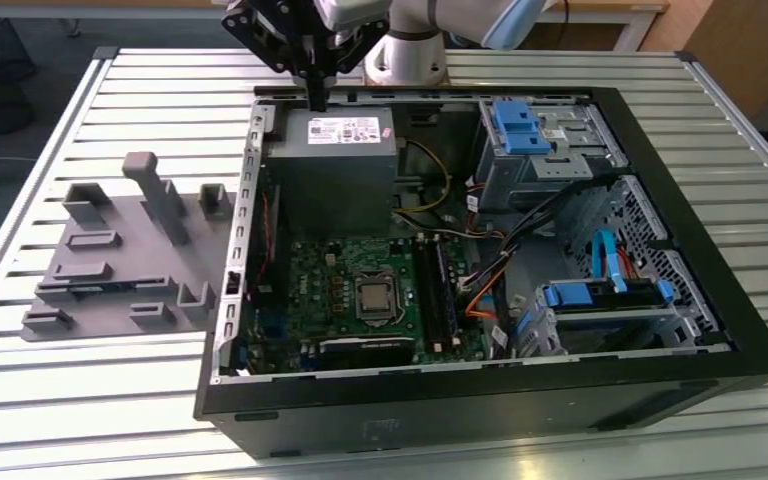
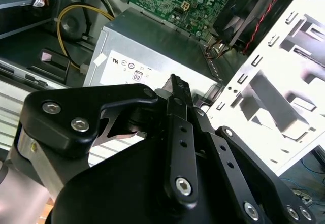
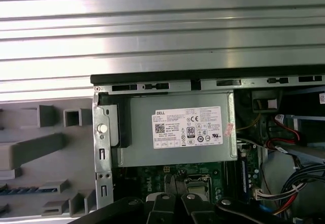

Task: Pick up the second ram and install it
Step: 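Reach for the second ram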

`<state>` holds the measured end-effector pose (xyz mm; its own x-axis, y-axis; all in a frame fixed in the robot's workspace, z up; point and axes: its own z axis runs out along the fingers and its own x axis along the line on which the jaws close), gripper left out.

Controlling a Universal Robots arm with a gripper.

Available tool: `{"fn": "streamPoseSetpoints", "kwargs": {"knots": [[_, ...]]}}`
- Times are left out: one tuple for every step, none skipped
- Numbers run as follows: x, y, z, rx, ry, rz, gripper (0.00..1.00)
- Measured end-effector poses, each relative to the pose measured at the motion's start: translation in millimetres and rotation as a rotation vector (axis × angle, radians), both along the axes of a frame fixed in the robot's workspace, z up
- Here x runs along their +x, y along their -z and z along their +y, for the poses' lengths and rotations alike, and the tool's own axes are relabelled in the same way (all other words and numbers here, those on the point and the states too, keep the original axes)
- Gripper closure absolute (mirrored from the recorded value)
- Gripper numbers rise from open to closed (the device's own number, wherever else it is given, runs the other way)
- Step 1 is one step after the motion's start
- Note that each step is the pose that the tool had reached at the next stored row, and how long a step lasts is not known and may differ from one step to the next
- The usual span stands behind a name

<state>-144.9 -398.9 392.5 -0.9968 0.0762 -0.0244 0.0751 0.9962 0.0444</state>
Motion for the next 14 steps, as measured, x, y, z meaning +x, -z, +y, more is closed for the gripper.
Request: {"fn": "streamPoseSetpoints", "kwargs": {"knots": [[-1.0,0.1,0.0,0.0001,0.000,0.0000,0.89],[-1.5,0.1,0.0,0.0000,0.000,0.0000,0.89],[-2.0,0.0,0.0,0.0000,0.000,0.0000,0.89],[-2.4,0.1,0.0,0.0000,0.000,0.0000,0.89],[-2.6,0.1,0.0,0.0000,0.000,0.0000,0.89],[-2.7,0.1,0.0,0.0000,0.000,0.0000,0.89],[-2.8,0.1,0.0,0.0000,0.000,0.0000,0.89],[-2.9,0.1,0.0,0.0000,0.000,0.0000,0.89],[-2.9,0.1,0.0,0.0000,0.000,0.0000,0.89],[-3.0,0.1,0.0,0.0000,0.000,0.0000,0.89],[-3.3,0.1,0.0,0.0001,0.000,0.0000,0.89],[-3.6,0.1,0.0,0.0000,0.000,0.0001,0.89],[-4.0,0.1,0.0,0.0000,0.000,0.0000,0.89],[-4.5,0.1,0.0,0.0000,0.000,0.0000,0.89]]}}
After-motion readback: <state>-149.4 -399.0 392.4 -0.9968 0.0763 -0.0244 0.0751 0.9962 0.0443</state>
